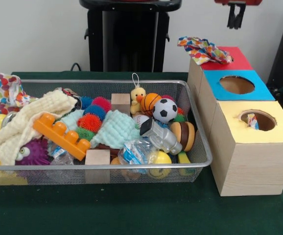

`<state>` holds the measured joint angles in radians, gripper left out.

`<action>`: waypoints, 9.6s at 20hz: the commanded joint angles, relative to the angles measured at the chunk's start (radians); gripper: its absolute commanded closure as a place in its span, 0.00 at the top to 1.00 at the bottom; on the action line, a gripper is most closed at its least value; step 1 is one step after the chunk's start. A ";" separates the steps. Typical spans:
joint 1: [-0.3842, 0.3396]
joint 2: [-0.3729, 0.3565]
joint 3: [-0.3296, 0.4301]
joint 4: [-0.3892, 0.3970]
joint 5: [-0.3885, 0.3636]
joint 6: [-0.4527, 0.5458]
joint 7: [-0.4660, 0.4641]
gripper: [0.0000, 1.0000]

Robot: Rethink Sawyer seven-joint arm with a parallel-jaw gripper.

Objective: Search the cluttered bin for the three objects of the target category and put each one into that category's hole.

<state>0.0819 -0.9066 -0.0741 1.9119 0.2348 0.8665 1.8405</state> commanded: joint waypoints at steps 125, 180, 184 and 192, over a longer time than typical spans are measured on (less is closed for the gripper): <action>0.043 0.553 0.156 0.082 0.149 -0.641 0.170 0.00; 0.165 0.075 -0.110 0.027 0.105 -0.155 0.216 0.00; 0.152 0.051 -0.113 0.035 0.098 -0.135 0.195 0.00; 0.098 0.006 -0.120 0.066 0.065 -0.107 0.101 0.00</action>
<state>0.2301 -0.8725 -0.2066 1.9999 0.3578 0.6530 1.8438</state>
